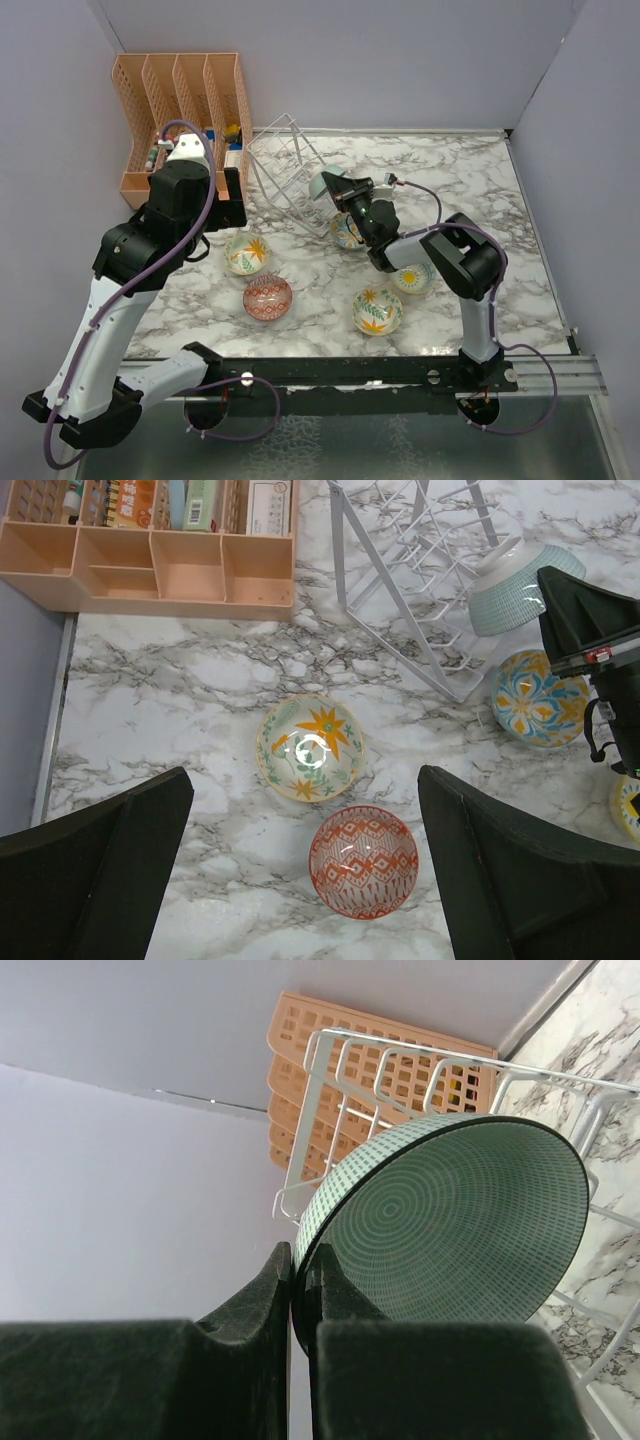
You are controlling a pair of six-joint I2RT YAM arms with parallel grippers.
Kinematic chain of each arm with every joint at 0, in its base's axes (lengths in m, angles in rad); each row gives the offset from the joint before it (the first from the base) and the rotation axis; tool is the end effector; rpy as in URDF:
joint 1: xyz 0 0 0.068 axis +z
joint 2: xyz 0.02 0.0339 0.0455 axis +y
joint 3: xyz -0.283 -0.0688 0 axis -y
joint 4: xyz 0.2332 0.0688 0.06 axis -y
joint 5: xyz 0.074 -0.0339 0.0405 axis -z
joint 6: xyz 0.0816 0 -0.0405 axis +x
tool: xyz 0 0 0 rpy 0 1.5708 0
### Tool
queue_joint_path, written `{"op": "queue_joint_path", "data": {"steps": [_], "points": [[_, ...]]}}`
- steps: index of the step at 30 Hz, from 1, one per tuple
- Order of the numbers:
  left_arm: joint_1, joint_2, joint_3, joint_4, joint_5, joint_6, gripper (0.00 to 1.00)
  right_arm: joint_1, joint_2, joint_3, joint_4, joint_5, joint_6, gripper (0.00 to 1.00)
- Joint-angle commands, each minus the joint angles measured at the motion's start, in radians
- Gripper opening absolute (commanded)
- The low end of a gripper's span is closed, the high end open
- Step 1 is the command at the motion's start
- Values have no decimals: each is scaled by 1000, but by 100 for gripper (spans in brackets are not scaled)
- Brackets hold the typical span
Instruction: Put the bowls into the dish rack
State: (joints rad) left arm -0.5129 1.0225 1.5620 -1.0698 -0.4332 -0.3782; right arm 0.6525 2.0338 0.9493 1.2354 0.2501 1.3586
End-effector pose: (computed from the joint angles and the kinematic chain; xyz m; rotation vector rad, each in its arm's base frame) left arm 0.1645 -0.0533 0.4514 -0.1189 2.0457 -0.0982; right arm 0.3776 0.2631 0.2116 0.7649 1.4058 1.4494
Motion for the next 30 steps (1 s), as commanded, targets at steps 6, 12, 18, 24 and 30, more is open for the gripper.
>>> {"op": "queue_joint_path", "data": {"steps": [6,12,18,24,30], "points": [[-6,8,-10,32,20,12,98,-7,70,35,95,37,77,1],[-6,8,-14,31,22,9,98,-8,102,32,96,52,98,4],[-4,12,-13,33,24,8,98,-10,135,53,70,7,127,6],[-5,9,-17,37,21,6,98,-21,149,35,104,-41,103,2],[-6,7,-27,40,25,2,98,-44,144,44,152,-155,43,1]]}}
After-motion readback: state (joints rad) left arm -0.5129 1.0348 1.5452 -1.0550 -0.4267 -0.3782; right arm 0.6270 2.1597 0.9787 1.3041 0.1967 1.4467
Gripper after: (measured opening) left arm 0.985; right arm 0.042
